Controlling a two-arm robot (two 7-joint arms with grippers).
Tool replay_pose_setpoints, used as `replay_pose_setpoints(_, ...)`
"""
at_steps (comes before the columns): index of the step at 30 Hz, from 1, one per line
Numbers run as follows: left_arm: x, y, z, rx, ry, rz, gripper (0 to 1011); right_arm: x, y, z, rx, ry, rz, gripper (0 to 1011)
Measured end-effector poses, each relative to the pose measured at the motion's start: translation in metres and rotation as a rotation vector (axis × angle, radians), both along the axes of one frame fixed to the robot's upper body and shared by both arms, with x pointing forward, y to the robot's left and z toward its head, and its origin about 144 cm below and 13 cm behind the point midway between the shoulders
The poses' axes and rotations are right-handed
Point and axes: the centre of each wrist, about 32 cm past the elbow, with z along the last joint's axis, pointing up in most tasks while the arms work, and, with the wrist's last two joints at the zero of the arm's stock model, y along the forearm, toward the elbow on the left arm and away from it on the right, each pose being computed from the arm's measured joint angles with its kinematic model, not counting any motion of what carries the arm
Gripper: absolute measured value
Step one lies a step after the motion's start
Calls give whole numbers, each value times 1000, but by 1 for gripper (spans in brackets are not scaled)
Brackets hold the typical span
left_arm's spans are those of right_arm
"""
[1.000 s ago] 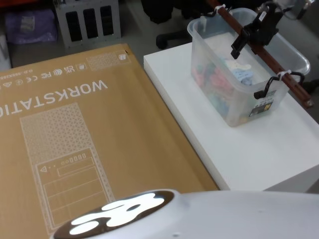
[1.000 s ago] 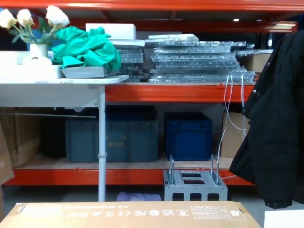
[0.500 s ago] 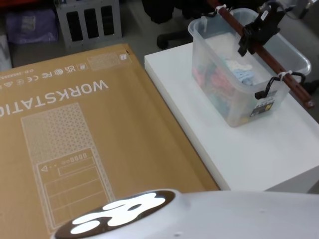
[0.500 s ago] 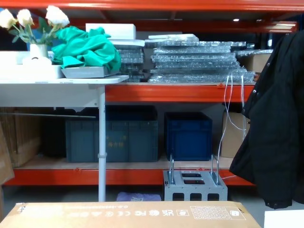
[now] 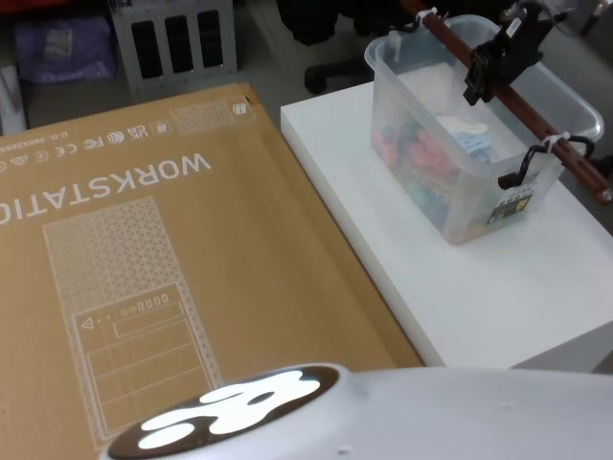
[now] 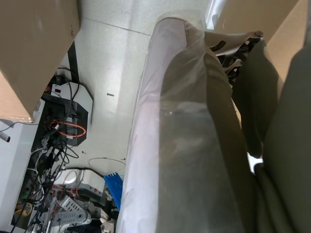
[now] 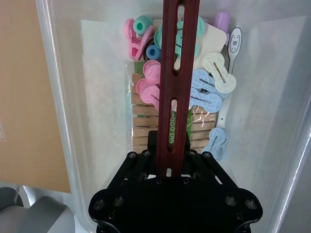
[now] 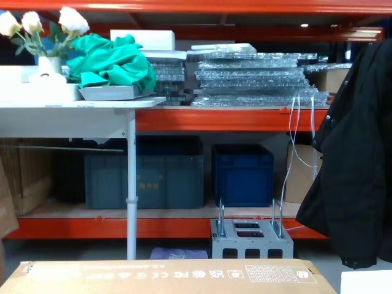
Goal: Use one hand to grasp the basket and place it at the designated location.
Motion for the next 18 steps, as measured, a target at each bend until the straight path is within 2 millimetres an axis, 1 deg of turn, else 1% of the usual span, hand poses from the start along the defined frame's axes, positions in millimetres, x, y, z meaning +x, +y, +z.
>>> replay_pose_setpoints(8,0,0,0,0,0,0,0,-3,-2,10,14,-25,4,233)
replay_pose_setpoints(18,0,0,0,0,0,0,0,-13,-2,36,47,-84,29,233)
